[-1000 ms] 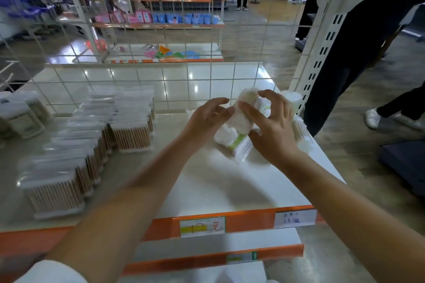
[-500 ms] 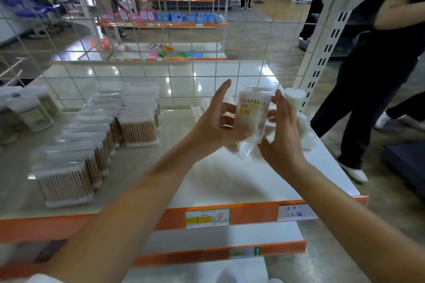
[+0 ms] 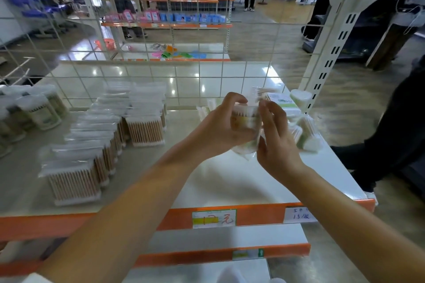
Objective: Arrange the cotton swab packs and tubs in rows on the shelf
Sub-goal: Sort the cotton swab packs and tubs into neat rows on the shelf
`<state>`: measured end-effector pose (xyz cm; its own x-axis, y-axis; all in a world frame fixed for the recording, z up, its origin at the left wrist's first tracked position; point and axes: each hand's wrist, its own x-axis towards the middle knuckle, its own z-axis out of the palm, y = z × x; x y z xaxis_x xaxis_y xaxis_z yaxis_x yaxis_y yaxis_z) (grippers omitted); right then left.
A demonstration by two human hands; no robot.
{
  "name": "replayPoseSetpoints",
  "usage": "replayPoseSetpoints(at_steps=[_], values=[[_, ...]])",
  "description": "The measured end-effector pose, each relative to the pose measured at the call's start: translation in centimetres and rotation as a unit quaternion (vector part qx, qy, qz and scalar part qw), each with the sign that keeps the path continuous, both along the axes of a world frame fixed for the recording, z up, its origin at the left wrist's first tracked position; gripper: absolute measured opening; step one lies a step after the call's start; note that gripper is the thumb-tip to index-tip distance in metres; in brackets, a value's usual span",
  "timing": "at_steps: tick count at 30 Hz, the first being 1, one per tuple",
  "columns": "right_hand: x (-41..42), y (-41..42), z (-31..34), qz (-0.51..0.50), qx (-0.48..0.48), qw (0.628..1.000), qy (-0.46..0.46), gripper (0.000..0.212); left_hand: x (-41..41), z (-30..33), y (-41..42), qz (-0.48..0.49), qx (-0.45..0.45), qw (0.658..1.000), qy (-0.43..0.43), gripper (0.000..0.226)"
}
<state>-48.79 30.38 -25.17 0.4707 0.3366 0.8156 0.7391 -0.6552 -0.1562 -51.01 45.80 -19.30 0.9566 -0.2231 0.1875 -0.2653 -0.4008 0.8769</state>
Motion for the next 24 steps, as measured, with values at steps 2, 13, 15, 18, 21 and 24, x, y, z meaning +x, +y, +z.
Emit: replayPoseSetpoints(at_steps=[2,13,15,18,21,24], values=[[0.1,0.3,0.2,-0.011,-0.017,1.000,-0.004,0.053,-0.1,0.2,0.4,0.017,0.011,1.000,-0.022,0.051],[0.8,3.8,0.5,-0.151,-0.172,0.972,0.047,0.083,0.3,2.4,7.4,0.095,0.107,0.988,-0.058,0.074],[0.8,5.1,0.4,-0.159,-0.200,0.966,0.043,0.078,0.3,2.7,9.5,0.110,0.133,0.983,-0.062,0.067],[0.7,7.5,1.0,-0.146,-0.192,0.970,0.033,0.058,0.1,2.9,12.4,0.127,0.150,0.979,-0.059,0.061],[0.3,10.0,1.5,-0.133,-0.185,0.973,0.040,0.051,-0.2,2.8,15.1,0.148,0.155,0.975,-0.064,0.059],[-0.3,12.2,1.7,-0.126,-0.192,0.972,0.056,0.045,-0.5,2.7,17.6,0.159,0.177,0.968,-0.074,0.058]])
